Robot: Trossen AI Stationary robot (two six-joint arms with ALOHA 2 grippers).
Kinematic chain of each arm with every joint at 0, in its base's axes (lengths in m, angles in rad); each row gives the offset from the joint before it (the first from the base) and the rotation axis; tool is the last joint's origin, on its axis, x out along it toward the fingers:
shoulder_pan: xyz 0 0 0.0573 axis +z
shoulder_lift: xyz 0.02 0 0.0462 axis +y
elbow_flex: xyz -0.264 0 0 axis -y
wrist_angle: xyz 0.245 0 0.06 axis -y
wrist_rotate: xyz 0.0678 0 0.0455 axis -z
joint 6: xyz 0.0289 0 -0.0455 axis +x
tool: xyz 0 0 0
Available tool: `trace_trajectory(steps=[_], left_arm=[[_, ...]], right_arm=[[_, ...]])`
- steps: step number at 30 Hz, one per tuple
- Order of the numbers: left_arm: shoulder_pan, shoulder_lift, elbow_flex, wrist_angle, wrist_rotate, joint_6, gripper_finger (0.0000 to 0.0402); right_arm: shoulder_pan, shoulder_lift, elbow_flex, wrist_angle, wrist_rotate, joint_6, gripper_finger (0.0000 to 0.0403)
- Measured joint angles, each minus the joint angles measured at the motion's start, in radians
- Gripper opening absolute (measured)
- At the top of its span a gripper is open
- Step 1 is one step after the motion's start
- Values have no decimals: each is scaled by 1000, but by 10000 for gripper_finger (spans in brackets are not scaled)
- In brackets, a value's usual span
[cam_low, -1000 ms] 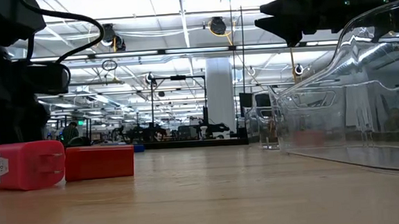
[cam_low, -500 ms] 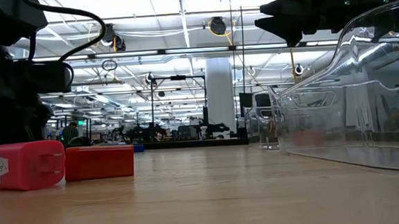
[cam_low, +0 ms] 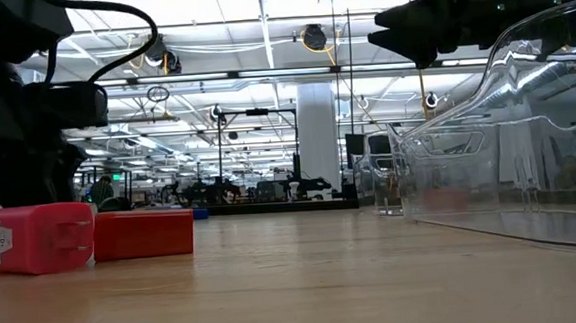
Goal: Pick & Place Office items
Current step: Put the dark blue charger adapter into the top transparent bin
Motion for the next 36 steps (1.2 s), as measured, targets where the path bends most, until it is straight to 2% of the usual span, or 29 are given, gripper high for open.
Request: trace_trajectory(steps=[4, 9, 19, 27, 31, 36], left_arm=[[24, 0, 59, 6, -35, 72, 136], [70, -1, 156, 70, -50, 247, 145], [207, 41, 313, 89, -59, 476, 135], [301, 67, 329, 161, -59, 539, 152], [344, 68, 330, 182, -55, 592, 135], [392, 80, 330, 297, 35, 636, 135]], right_arm=[[22, 16, 0, 9, 50, -17, 222], [53, 72, 34, 14, 66, -20, 222], [76, 268, 172, -29, 67, -60, 222], [73, 379, 219, -28, 66, -78, 222], [73, 413, 238, -29, 66, -91, 222], [62, 482, 296, -35, 68, -93, 222]])
